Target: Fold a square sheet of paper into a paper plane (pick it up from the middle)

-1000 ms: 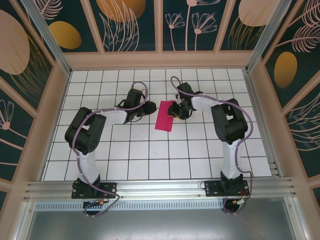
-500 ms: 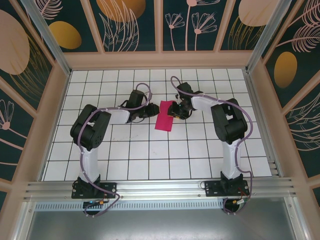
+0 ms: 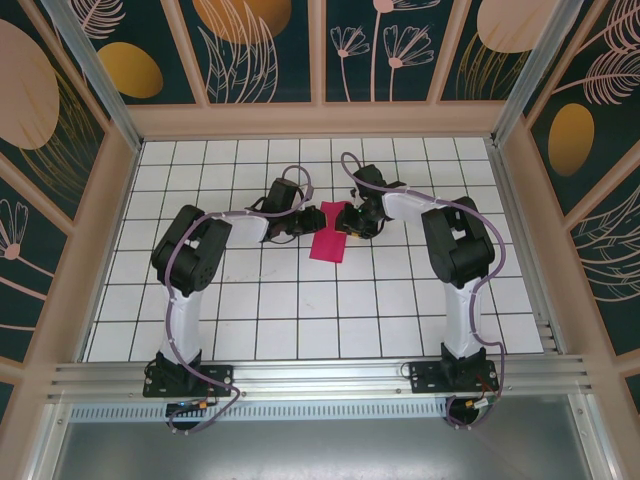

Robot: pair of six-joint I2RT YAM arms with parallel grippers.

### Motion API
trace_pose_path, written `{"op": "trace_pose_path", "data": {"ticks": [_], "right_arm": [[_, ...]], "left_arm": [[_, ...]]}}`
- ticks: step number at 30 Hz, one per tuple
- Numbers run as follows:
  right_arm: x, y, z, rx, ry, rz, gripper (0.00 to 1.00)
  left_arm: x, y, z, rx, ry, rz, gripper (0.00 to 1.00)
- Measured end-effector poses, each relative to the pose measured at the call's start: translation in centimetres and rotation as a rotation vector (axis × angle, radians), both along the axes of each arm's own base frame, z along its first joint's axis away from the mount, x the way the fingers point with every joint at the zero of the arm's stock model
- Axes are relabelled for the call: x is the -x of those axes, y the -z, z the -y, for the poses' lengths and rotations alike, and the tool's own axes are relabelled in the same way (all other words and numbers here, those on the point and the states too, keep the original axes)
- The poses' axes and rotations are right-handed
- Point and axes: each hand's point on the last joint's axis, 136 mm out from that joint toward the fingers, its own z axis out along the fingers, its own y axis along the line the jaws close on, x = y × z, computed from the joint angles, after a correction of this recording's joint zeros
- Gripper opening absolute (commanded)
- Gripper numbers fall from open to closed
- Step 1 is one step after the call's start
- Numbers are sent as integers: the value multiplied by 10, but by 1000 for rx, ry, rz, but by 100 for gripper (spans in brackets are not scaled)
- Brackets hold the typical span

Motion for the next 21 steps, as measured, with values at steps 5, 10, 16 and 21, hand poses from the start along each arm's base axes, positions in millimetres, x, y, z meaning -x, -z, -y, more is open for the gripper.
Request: {"op": "trace_pose_path", "data": {"ticks": [5, 10, 16, 21], "right_arm": [[0, 0, 0, 0, 0, 0, 39], [0, 0, 0, 1, 0, 0, 39], [0, 0, 0, 2, -1, 1, 39], [0, 0, 0, 4, 0, 2, 38]], "left_arm": [[0, 5, 0, -10, 4, -9, 17], [2, 11, -1, -24, 7, -27, 17], [2, 12, -1, -26, 8, -28, 17], [2, 13, -2, -29, 7, -32, 15]]}}
